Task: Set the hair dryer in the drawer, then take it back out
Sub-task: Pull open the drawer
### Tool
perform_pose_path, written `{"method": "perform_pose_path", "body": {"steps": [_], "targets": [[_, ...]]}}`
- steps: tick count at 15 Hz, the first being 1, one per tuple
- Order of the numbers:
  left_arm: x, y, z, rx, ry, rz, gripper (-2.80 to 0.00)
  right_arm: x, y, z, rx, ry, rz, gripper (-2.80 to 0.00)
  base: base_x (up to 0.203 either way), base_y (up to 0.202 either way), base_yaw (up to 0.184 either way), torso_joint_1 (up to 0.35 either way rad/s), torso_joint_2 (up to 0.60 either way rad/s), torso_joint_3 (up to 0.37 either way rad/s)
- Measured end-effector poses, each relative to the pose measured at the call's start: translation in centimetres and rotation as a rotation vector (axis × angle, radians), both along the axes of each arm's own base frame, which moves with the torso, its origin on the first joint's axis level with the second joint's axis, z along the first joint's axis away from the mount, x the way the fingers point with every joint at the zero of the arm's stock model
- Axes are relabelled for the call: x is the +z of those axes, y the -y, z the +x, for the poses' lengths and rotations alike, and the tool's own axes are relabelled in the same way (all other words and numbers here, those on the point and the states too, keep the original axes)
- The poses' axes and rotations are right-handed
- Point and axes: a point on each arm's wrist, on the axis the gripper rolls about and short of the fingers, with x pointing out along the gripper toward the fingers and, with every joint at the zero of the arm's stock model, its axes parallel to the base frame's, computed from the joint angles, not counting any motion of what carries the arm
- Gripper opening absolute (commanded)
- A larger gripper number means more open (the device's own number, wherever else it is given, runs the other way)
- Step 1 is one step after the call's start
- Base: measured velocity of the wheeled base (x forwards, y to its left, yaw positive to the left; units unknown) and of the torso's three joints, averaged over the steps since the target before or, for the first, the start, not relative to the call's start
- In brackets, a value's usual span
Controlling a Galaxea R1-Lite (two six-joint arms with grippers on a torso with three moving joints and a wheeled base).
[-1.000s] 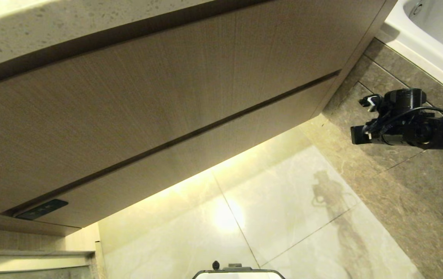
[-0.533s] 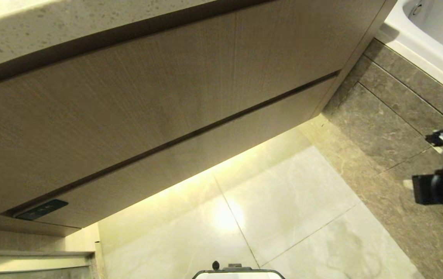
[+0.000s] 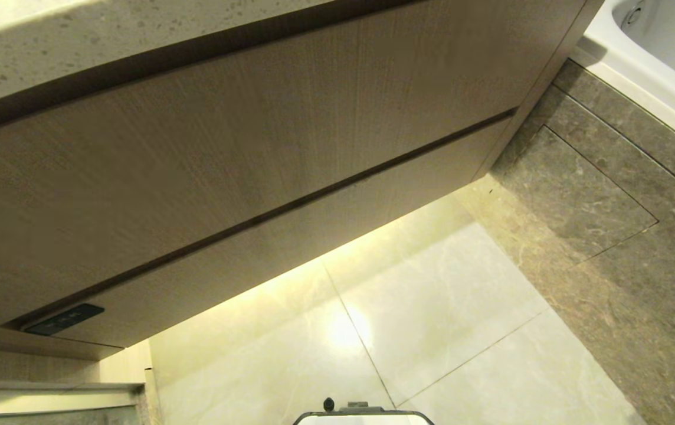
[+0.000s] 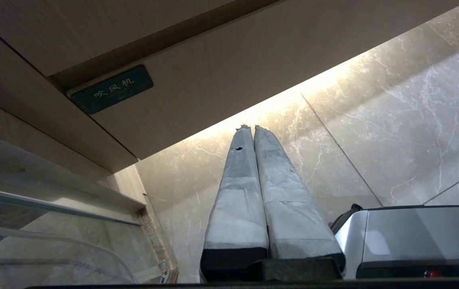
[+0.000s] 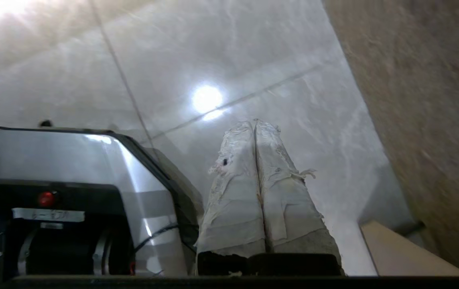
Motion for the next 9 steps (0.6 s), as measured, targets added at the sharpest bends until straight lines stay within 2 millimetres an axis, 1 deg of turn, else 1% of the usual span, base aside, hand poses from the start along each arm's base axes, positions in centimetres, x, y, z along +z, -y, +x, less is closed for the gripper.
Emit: {"method": "perform_pose_path", "body": {"steps": [1,3,4,6,9], "targets": [[0.0,0.0,0.0,0.0,0.0,0.0,-2.8,-0.7,0.0,-0.9,0.028,0.027,0.014,-2.8,0.0,0.0,0.0,0.0,0.0,0.0],[0.0,0.0,0.0,0.0,0.0,0.0,-2.8,-1.5,0.0,-1.7,0.04,0.065,0.065,-2.8,0.0,0.0,0.0,0.0,0.0,0.0],[0.0,0.0,0.0,0.0,0.0,0.0,-2.8,-1.6,0.0,-1.9,0.032,0.083,0.082,-2.8,0.0,0.0,0.0,0.0,0.0,0.0],[0.0,0.0,0.0,0.0,0.0,0.0,-2.8,-2.1,0.0,-2.2,0.037,0.066,0.124,-2.8,0.0,0.0,0.0,0.0,0.0,0.0],[0.0,0.0,0.0,0.0,0.0,0.0,-2.8,-2.3,0.1,-2.4,0.061,0.063,0.111,-2.8,0.0,0.0,0.0,0.0,0.0,0.0]]}}
